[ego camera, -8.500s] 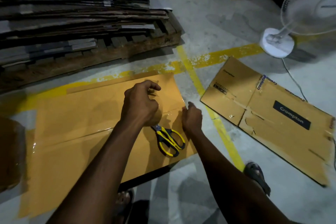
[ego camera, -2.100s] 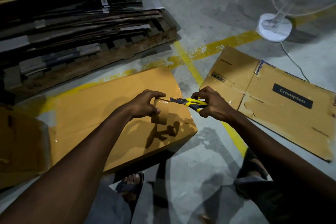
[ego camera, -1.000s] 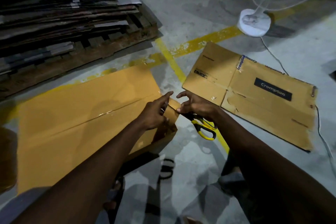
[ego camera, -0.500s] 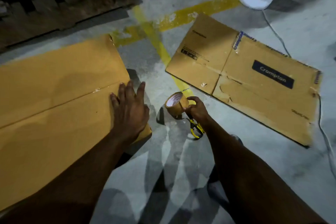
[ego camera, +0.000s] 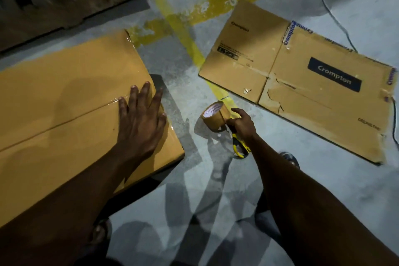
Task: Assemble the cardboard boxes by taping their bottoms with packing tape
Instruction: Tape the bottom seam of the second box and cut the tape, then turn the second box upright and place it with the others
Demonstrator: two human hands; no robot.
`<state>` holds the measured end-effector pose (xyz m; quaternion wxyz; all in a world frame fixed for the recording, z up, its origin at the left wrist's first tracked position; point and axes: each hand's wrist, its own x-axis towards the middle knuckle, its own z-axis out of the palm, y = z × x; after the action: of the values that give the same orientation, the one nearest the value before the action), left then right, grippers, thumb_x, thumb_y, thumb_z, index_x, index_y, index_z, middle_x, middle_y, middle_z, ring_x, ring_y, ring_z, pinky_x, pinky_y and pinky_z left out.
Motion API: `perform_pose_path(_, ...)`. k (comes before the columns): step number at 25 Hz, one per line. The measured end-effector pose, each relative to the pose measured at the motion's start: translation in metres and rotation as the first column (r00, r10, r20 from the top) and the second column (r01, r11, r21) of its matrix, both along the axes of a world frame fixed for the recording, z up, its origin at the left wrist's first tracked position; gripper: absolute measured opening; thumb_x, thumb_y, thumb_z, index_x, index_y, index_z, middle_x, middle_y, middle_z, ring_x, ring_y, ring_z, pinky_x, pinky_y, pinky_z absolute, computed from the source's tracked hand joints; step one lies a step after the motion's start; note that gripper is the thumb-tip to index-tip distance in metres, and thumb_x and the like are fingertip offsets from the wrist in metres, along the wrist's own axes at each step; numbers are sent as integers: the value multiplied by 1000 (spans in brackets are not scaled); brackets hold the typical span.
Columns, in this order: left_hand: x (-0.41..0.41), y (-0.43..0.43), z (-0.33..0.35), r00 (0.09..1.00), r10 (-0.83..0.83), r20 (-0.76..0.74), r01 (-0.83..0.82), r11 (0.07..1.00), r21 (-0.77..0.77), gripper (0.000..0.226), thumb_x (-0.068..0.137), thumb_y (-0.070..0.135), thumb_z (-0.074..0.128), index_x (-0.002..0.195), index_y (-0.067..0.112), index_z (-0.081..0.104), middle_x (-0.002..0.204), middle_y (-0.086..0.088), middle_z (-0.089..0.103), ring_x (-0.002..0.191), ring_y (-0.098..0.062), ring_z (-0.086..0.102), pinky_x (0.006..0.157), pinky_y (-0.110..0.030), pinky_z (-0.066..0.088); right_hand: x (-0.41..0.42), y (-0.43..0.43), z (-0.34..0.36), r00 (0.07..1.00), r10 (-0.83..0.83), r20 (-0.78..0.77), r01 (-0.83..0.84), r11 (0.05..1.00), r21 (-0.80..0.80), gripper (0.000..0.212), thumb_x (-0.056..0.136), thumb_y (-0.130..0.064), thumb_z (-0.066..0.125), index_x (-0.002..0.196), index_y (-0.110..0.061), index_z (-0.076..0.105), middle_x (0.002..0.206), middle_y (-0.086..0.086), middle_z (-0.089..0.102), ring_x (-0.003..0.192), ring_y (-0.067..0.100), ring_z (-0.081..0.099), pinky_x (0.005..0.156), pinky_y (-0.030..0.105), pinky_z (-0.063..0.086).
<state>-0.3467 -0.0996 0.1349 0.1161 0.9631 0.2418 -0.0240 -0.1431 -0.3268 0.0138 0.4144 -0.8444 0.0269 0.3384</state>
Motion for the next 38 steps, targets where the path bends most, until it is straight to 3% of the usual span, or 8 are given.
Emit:
perform_pose_path(6, -21, 45, 20, 997, -8, -71, 5, 999, -41, 61, 100, 41, 26, 154, 26, 3, 162, -9, 3, 148, -32, 2, 115, -59, 6, -23, 21, 37, 956, -18, 291, 68, 984, -164, 61, 77, -51, 51, 133, -27, 53, 121, 5, 66, 115, 32, 55, 98, 46, 46)
perform_pose_path(14, -89, 144, 129, 982, 176, -70, -170, 983, 74, 71, 99, 39, 40, 155, 19, 0, 161, -11, 8, 147, -35, 10, 114, -58, 15, -87, 189, 167, 884, 173, 434, -209, 977, 37, 58, 87, -46, 43, 137, -18, 51, 135, 14, 57, 126, 34, 49, 103, 48, 41)
perform_pose_path(18, -182, 205, 154, 933, 357, -51, -351, 932, 94, 74, 98, 42, 41, 155, 17, 0, 161, -14, 7, 146, -37, 11, 112, -59, 18, -150, 255, 187, 692, 499, 521, -471, 860, -197, 66, 90, -49, 37, 145, -14, 40, 146, 20, 43, 131, 40, 42, 110, 49, 34)
perform_pose_path(23, -306, 248, 109, 776, 589, -224, -592, 803, 60, 77, 97, 47, 41, 155, 18, -1, 161, -14, 0, 146, -40, 4, 114, -59, 16, -199, 283, 153, 438, 749, 497, -496, 663, -561, 62, 98, -49, 41, 150, -16, 31, 157, 21, 26, 142, 46, 24, 112, 59, 24)
perform_pose_path(28, -342, 291, 51, 572, 776, -266, -820, 554, -148, 81, 94, 56, 45, 153, 10, 14, 157, -24, 14, 141, -45, 19, 111, -55, 26, -175, 302, 122, 556, 705, 440, -332, 674, -660, 68, 92, -63, 39, 147, -25, 28, 159, 24, 16, 141, 55, 14, 109, 71, 13)
perform_pose_path(31, -326, 306, 26, 471, 841, -265, -873, 400, -280, 72, 88, 54, 57, 135, 2, 38, 130, -28, 51, 114, -45, 52, 86, -45, 48, -148, 311, 113, 686, 558, 467, -187, 756, -628, 83, 85, -72, 44, 149, -22, 25, 157, 27, 18, 139, 53, 21, 108, 68, 16)
perform_pose_path(33, -310, 305, 18, 369, 900, -234, -904, 289, -315, 70, 85, 46, 64, 132, 0, 40, 126, -27, 54, 109, -45, 54, 77, -40, 46, -137, 315, 116, 780, 393, 486, -66, 825, -561, 91, 77, -73, 51, 148, -21, 28, 150, 26, 32, 130, 48, 36, 104, 59, 26)
perform_pose_path(38, -295, 295, 33, 242, 954, -177, -902, 154, -403, 84, 76, 44, 73, 136, 2, 31, 130, -26, 49, 113, -44, 53, 90, -48, 50, -132, 313, 140, 865, 202, 459, 18, 902, -431, 94, 71, -72, 59, 145, -22, 31, 138, 17, 44, 123, 42, 42, 99, 53, 33)
